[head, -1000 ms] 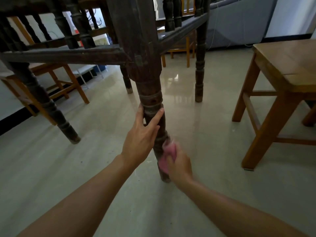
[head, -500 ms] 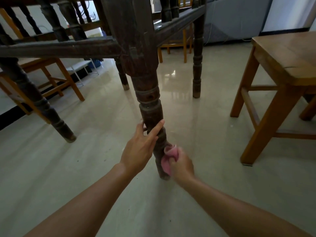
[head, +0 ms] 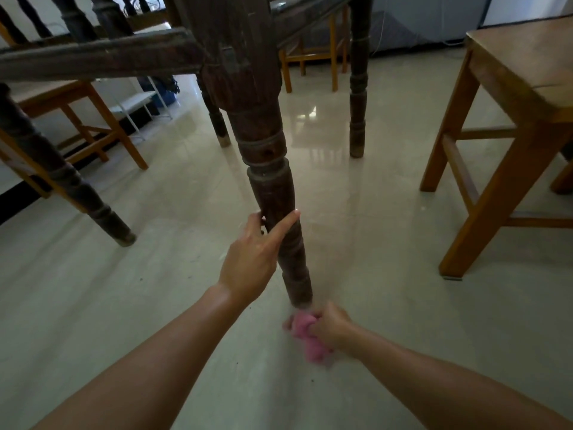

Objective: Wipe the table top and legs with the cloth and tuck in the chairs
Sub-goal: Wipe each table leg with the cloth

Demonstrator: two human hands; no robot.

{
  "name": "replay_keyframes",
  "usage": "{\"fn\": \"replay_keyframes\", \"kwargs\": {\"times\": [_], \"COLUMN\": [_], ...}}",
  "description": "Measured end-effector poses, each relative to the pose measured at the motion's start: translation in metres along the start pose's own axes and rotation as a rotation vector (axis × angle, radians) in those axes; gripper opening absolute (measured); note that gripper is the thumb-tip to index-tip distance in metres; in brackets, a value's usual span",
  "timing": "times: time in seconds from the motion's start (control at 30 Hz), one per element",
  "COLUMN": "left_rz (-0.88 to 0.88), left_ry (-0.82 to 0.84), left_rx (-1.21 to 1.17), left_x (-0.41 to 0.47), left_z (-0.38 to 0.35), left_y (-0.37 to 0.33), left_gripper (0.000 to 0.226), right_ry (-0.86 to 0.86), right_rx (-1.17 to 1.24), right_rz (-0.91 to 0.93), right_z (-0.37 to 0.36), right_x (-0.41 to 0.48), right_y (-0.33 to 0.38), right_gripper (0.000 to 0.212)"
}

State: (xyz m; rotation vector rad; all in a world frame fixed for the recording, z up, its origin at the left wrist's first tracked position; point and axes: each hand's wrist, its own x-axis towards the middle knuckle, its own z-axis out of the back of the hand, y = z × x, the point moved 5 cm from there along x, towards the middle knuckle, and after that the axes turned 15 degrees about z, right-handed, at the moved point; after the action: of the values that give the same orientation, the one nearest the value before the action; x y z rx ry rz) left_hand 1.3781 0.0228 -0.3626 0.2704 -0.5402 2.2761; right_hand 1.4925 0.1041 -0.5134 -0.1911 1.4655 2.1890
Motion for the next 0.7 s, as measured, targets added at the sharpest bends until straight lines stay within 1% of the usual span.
{"fn": "replay_keyframes", "kwargs": {"times": [0.03, 0.13, 0.17, 0.2, 0.23, 0.3, 0.33, 0.4, 0.43, 0.47, 0.5, 0.53, 0.57, 0.63, 0.67, 0.7], "left_rz": [-0.002, 0.004, -0.002, -0.008, -0.01, -0.013, -0.018, -0.025, -0.026, -0.025, -0.021, -0.012, -0.005, 0.0, 0.001, 0.002], "left_ry": [-0.003, -0.008, -0.009, -0.011, -0.012, -0.027, -0.036, -0.052, -0.058, -0.062, -0.067, -0.072, -0.073, -0.071, -0.072, -0.074], "left_rx": [0.009, 0.027, 0.025, 0.021, 0.017, 0.008, 0.006, 0.008, 0.005, -0.003, -0.011, -0.016, -0.022, -0.032, -0.034, -0.037], "left_x": [0.0, -0.003, -0.005, -0.008, -0.009, -0.009, -0.008, -0.008, -0.007, -0.007, -0.007, -0.007, -0.007, -0.008, -0.009, -0.009], "left_z": [0.0, -0.002, -0.004, -0.006, -0.007, -0.009, -0.009, -0.009, -0.009, -0.008, -0.008, -0.008, -0.008, -0.009, -0.01, -0.011], "left_y": [0.0, 0.001, 0.001, 0.001, 0.001, 0.003, 0.004, 0.004, 0.003, 0.003, 0.003, 0.003, 0.003, 0.003, 0.003, 0.003], "left_gripper": [0.064, 0.06, 0.059, 0.058, 0.058, 0.057, 0.057, 0.054, 0.052, 0.05, 0.048, 0.046, 0.045, 0.045, 0.045, 0.046], "right_ry": [-0.044, -0.425, -0.505, -0.539, -0.543, -0.472, -0.443, -0.3, -0.227, -0.199, -0.216, -0.296, -0.397, -0.506, -0.527, -0.498], "right_rx": [0.004, 0.14, 0.18, 0.231, 0.299, 0.401, 0.414, 0.502, 0.458, 0.353, 0.226, 0.175, 0.209, 0.267, 0.357, 0.43], "right_rz": [-0.043, -0.027, 0.001, 0.052, 0.089, 0.111, 0.065, -0.156, -0.213, -0.216, -0.193, -0.183, -0.164, -0.099, -0.097, -0.097], "right_z": [0.009, 0.055, 0.066, 0.07, 0.065, 0.034, 0.016, -0.018, -0.024, -0.018, -0.004, 0.013, 0.031, 0.051, 0.048, 0.037], "right_x": [0.004, 0.036, 0.045, 0.053, 0.057, 0.048, 0.039, 0.018, 0.015, 0.019, 0.026, 0.038, 0.043, 0.058, 0.064, 0.07], "right_y": [-0.009, 0.001, 0.012, 0.023, 0.031, 0.034, 0.022, -0.011, -0.026, -0.035, -0.038, -0.042, -0.036, -0.019, -0.012, -0.006], "right_gripper": [0.009, 0.017, 0.019, 0.021, 0.023, 0.024, 0.022, 0.017, 0.018, 0.02, 0.02, 0.018, 0.016, 0.021, 0.025, 0.024]}}
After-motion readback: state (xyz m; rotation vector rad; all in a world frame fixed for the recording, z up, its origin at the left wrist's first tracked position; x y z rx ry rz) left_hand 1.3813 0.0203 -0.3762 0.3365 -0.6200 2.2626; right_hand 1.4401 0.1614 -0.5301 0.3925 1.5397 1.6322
